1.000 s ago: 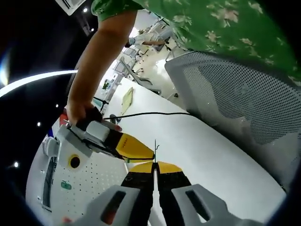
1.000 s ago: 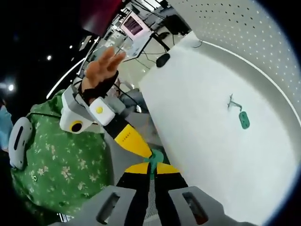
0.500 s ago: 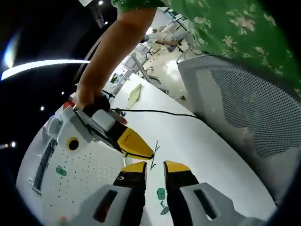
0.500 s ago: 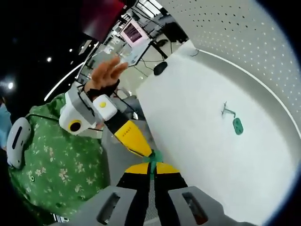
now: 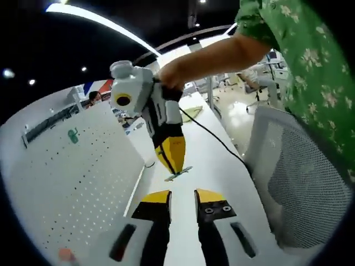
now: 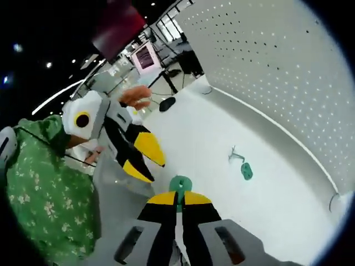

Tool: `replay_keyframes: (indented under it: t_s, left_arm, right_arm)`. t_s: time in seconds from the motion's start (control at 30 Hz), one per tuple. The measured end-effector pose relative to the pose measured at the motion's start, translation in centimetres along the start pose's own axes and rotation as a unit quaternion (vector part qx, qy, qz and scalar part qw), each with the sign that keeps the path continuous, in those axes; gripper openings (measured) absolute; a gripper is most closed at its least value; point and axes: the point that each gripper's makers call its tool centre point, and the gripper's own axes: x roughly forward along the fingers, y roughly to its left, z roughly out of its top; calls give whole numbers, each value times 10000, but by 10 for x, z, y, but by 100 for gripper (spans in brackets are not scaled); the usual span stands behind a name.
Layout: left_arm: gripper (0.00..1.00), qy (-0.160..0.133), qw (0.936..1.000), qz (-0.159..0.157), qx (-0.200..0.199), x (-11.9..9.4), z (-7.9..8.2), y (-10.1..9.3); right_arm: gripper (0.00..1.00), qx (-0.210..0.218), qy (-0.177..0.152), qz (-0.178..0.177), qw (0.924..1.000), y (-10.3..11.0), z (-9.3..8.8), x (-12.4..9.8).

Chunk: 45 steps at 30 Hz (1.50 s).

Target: Insert the hook assembly into the mounting plate slot until the hook locks in place.

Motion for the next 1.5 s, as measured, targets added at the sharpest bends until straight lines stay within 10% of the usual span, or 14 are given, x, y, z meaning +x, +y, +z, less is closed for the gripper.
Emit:
replay_keyframes:
  t_s: [0.33, 0.57, 0.83, 1.2, 1.5]
  left_arm:
    - [16, -270, 9914, 674, -1091, -5, 1, 28]
    - [13, -272, 9812, 1203, -1487, -6, 0, 43]
    - [12, -433, 9710, 1433, -1862, -3, 4, 52]
    - [8, -888, 9522, 1453, -2536, 5, 32, 74]
    - [4, -998, 9432, 1322, -2879, 11, 37, 75]
  right_arm:
    - [1, -590, -859, -1629, 9811, -30, 25, -15]
    - [1, -726, -1481, -2094, 9638, -31, 45, -23]
    - [1, -1356, -1901, -2890, 9284, -30, 62, -37]
    - [1, -1830, -1989, -3281, 9052, -18, 66, -32]
    - [1, -1999, -2011, -3304, 9002, -12, 67, -28]
